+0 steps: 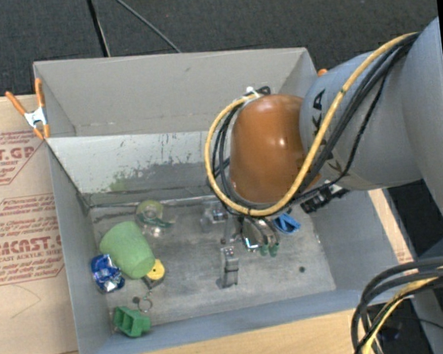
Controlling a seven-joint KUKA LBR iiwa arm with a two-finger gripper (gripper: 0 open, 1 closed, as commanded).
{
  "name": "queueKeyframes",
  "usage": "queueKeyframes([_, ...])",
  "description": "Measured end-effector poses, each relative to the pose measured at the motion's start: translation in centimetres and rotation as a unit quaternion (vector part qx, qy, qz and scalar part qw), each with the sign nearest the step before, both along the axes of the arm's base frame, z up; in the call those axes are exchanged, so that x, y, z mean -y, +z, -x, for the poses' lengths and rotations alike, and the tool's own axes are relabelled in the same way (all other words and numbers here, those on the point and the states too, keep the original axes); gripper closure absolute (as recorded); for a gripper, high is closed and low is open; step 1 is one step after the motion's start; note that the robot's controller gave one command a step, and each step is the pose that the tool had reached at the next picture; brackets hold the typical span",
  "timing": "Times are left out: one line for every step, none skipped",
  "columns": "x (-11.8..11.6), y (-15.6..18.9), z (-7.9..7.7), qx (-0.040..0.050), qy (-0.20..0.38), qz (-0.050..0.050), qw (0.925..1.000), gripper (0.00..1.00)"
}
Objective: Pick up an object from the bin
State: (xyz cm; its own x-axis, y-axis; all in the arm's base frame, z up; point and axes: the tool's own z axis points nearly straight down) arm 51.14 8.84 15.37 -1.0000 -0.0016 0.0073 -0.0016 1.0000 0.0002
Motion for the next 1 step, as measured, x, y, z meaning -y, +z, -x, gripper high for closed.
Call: queueKeyframes([-6.90,-1.85,-5.22,0.0049,0.083,-0.001,0.9965,0.00])
